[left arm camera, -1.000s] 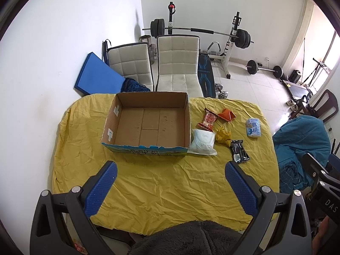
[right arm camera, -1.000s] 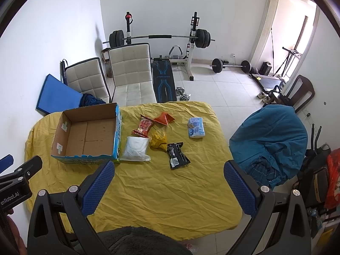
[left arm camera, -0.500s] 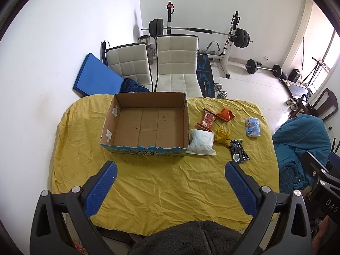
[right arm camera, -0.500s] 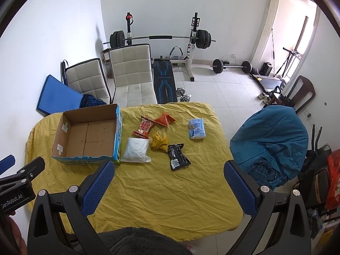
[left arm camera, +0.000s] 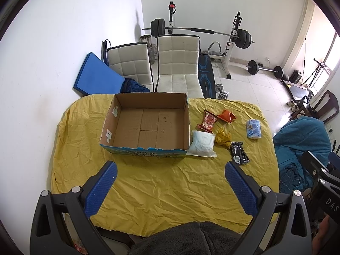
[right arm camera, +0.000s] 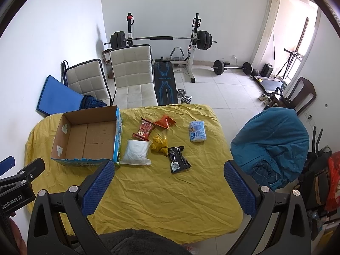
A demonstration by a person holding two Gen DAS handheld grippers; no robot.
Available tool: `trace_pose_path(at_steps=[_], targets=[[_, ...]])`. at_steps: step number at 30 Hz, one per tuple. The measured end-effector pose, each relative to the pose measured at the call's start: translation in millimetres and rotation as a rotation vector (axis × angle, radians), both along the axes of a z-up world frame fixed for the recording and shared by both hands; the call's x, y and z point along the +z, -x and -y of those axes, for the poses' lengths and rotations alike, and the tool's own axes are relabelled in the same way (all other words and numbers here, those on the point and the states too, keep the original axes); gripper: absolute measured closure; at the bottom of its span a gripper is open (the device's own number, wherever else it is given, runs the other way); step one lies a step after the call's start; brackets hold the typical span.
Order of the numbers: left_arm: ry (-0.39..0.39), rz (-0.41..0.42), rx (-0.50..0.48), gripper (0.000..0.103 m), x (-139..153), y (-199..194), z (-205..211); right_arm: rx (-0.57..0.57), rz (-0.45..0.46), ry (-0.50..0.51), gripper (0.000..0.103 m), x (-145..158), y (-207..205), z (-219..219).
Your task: Organize snacks
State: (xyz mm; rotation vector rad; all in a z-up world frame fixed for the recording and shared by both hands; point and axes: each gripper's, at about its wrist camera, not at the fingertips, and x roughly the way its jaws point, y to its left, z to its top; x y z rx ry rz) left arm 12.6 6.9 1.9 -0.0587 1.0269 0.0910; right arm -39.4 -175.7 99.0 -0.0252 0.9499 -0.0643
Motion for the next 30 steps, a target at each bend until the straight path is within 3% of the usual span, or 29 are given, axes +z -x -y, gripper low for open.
trace_pose_path(at_steps=[7, 14, 20, 30], targets=[[0.005, -0.012, 0.007, 0.000, -5, -9, 1, 0.000, -0.016, -0.013, 0.000, -7, -10, 4], [0.022, -0.024, -0.013, 0.000, -24, -35, 12, -0.053, -0.091, -0.047, 0.000, -41, -45, 42], [0.018, -0.086, -0.076, 0.000, -66, -93, 43, -0.090, -0.230, -0.039, 0.000, -109, -106, 96], [-0.008, -0.306, -0.182, 0.000, -186, -249, 112, -0.083, -0.425, -0.060, 0.000, -249, -245, 176]])
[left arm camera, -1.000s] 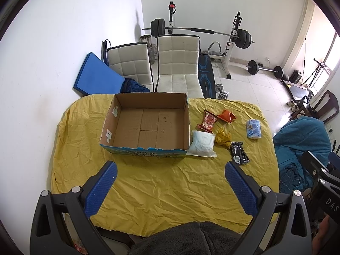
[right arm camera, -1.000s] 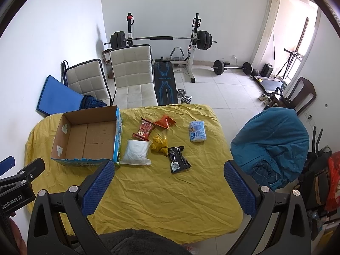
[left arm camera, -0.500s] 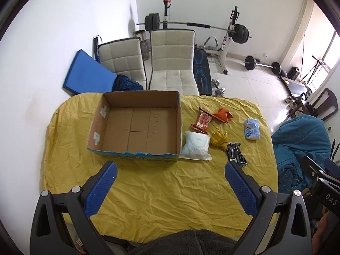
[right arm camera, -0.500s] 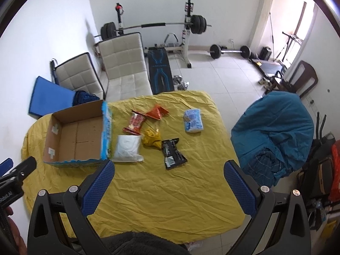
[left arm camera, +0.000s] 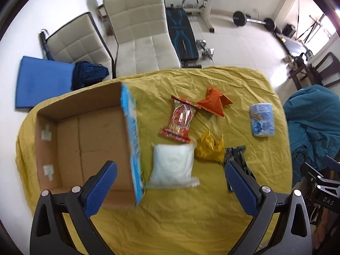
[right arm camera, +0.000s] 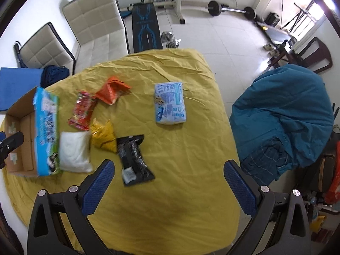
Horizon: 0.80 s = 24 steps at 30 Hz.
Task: Organize snacks
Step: 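Grasp the blue-white tissue pack with the right tool while the left tool grasps the red-patterned snack bag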
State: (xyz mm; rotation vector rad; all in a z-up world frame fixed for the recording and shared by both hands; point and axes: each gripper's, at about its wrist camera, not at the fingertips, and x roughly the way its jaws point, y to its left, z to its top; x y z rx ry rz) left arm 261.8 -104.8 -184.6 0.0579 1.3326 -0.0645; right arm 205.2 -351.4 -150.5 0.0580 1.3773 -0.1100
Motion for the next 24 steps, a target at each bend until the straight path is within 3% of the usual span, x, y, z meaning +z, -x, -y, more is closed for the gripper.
trace_pose_path(at_steps=[8, 15, 17, 21, 24], targets=[[-0.088, -0.182, -0.072, 0.000, -113, -108, 39, -0.001, -0.142, -0.019, 0.000, -109, -111, 14], [-0.113, -0.350, -0.073, 0.000, -195, -146, 42, 0.023, -0.241, -0.008, 0.000, -167, -142, 10], [-0.128, -0.383, -0.075, 0.006, -209, -149, 38, 0.021, -0.265, -0.025, 0.000, -178, -145, 11], [-0.083, -0.456, -0.070, 0.049, -230, -151, 29, -0.017, -0.310, -0.065, 0.006, -201, -154, 22], [-0.024, -0.476, -0.024, 0.056, -239, -148, 21, -0.051, -0.334, -0.099, 0.023, -212, -156, 36]])
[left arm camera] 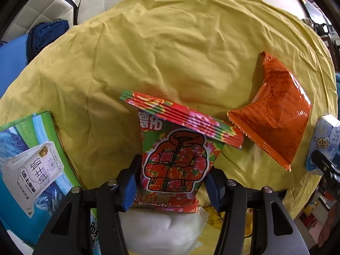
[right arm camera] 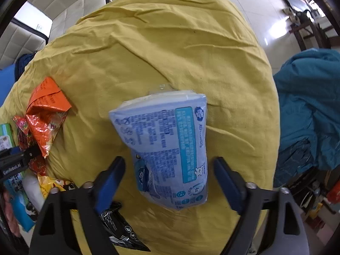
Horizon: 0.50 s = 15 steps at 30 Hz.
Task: Organize snacks
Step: 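Grasp the blue-white tissue pack with the right tool while the left tool grasps the red-patterned snack bag, then carry both packs into the cardboard box and open both tools to release them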
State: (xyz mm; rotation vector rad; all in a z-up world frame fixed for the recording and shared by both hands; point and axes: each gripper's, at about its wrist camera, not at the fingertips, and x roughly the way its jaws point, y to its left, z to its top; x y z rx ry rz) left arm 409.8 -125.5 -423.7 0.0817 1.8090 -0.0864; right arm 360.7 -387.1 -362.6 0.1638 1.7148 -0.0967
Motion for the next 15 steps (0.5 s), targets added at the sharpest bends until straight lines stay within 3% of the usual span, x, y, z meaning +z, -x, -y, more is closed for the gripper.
trace_pose_path(at_steps=[8, 15], targets=[[0.004, 0.060, 0.029, 0.061, 16, 20, 0, -0.048, -0.006, -0.019, 0.059, -17, -2, 26], [0.036, 0.121, 0.086, 0.062, 54, 33, -17, -0.038, 0.025, -0.015, 0.069, -10, 3, 32]])
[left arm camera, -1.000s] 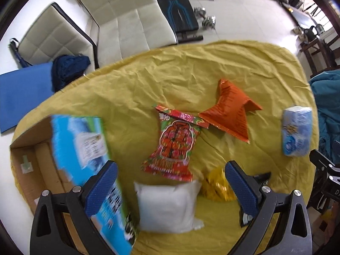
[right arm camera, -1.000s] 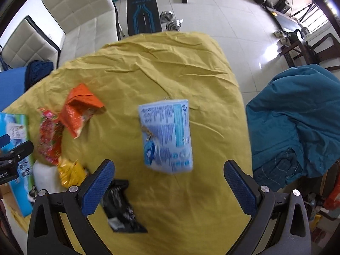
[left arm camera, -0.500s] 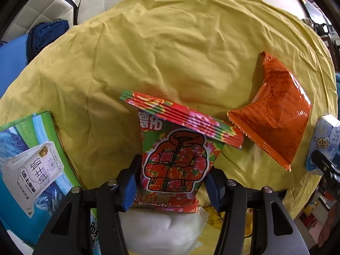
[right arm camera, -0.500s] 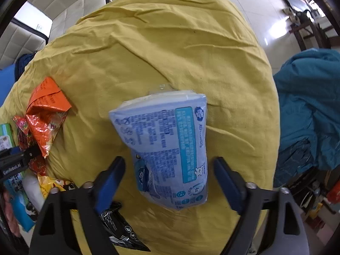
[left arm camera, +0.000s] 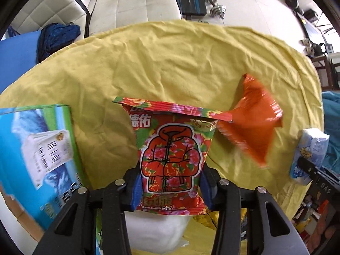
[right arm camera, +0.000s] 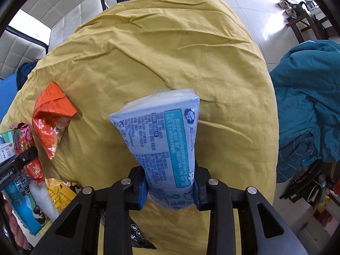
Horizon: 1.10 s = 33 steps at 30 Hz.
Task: Organize snacks
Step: 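Carry both packs into the cardboard box and open both tools to release them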
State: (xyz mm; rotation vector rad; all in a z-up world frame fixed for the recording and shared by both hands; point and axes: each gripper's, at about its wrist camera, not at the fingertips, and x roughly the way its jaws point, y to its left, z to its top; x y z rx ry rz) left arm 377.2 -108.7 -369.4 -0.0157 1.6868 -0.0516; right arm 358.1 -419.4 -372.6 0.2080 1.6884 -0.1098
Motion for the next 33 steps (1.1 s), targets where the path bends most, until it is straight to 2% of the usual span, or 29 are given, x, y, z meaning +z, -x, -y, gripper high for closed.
trace_pose_path(at_steps=[7, 12, 15, 20, 24, 29, 33], targets=[[0.039, 0.048, 0.034, 0.062, 46, 24, -22, 0.009, 0.054, -0.029, 0.071, 28, 22, 2], [0.106, 0.086, 0.050, 0.062, 85, 36, -17, 0.035, 0.109, -0.074, 0.071, 60, 32, -22], [0.141, 0.111, 0.064, 0.062, 102, 47, -29, 0.062, 0.146, -0.107, 0.071, 83, 44, -43], [0.172, 0.163, 0.082, 0.062, 133, 65, -64, 0.117, 0.203, -0.166, 0.071, 123, 61, -113], [0.190, 0.190, 0.101, 0.062, 153, 73, -111, 0.172, 0.214, -0.194, 0.071, 147, 72, -195], [0.202, 0.204, 0.141, 0.062, 161, 72, -179, 0.237, 0.233, -0.226, 0.071, 168, 66, -291], [0.224, 0.184, 0.170, 0.062, 149, 65, -229, 0.281, 0.222, -0.279, 0.071, 164, 50, -367]])
